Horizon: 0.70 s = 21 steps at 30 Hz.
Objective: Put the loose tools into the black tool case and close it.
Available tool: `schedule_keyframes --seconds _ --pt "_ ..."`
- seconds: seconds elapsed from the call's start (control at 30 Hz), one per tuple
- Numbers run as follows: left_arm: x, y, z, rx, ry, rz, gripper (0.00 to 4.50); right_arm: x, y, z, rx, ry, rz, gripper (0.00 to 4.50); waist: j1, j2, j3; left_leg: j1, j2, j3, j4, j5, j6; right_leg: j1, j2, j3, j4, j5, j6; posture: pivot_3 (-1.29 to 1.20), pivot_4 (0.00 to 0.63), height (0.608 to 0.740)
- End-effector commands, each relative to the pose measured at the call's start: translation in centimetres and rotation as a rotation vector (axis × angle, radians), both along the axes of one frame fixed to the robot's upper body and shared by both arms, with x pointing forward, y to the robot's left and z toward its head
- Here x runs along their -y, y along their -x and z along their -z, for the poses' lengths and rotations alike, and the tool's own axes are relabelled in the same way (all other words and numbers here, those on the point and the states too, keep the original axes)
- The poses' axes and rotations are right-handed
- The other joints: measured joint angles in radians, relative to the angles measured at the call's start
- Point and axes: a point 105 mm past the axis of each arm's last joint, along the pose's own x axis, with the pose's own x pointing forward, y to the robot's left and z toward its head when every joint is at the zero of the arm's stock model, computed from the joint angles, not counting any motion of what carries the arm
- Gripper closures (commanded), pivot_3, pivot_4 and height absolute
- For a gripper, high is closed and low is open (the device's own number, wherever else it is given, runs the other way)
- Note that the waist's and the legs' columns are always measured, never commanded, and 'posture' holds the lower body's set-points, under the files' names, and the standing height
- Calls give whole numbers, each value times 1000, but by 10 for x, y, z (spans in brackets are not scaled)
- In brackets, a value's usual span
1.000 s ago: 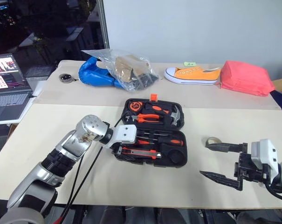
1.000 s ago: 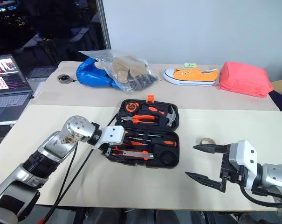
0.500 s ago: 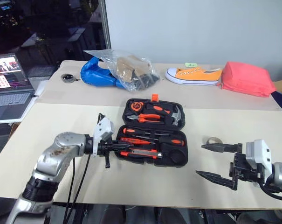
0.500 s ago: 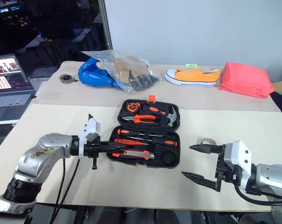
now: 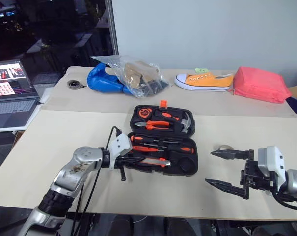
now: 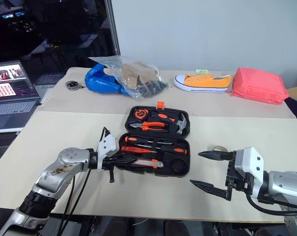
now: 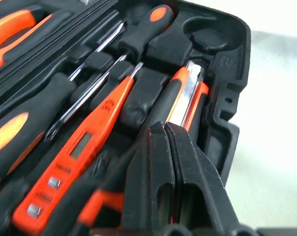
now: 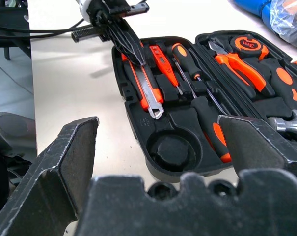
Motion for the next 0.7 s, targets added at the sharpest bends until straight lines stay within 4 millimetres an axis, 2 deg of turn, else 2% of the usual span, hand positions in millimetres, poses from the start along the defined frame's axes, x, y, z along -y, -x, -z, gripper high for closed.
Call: schedule_keyframes --seconds 0.03,0.13,0.2,0.3,0.43,0.5,0.57,0.7 --pt "-5 4 29 -132 -38 -38 4414 -6 4 -7 31 0 -20 0 0 0 0 0 0 0 0 0 0 0 0 0 0 0 0 0 150 740" --pt "4 3 23 -143 34 -33 4414 -8 4 -5 28 -6 -20 0 -1 4 -3 0 0 0 0 0 0 0 0 0 0 0 0 0 150 740" --pt "5 -2 -2 -115 139 -59 4414 -9 5 -6 29 -13 -22 0 1 4 -3 1 -1 0 0 0 0 1 0 0 0 0 0 0 150 740" --pt "-10 -10 -34 -48 219 -139 4414 -9 5 -6 30 -16 -23 0 -3 3 -2 -1 0 0 1 0 0 -2 0 0 1 1 0 0 150 740" --pt "-28 -6 -54 -49 279 -206 4414 -11 4 -5 29 -24 -25 0 -15 -1 1 -3 3 -1 0 0 0 -4 3 0 0 1 -1 0 150 740" --pt "-37 -9 -56 -55 275 -264 4414 -12 3 -4 29 -26 -27 0 -15 -1 1 -4 2 -1 0 0 0 -5 2 0 0 1 -1 0 150 740" --pt "-43 -12 -49 -48 221 -313 4414 -13 2 -3 29 -31 -31 0 -12 -1 1 -5 2 -1 -1 0 0 -5 1 0 -1 0 0 0 150 740" --pt "-41 -5 -30 -32 120 -294 4414 -15 -1 -3 32 -32 -41 0 -7 -2 1 -5 1 -1 -1 0 0 -5 0 0 -1 0 0 0 150 740"
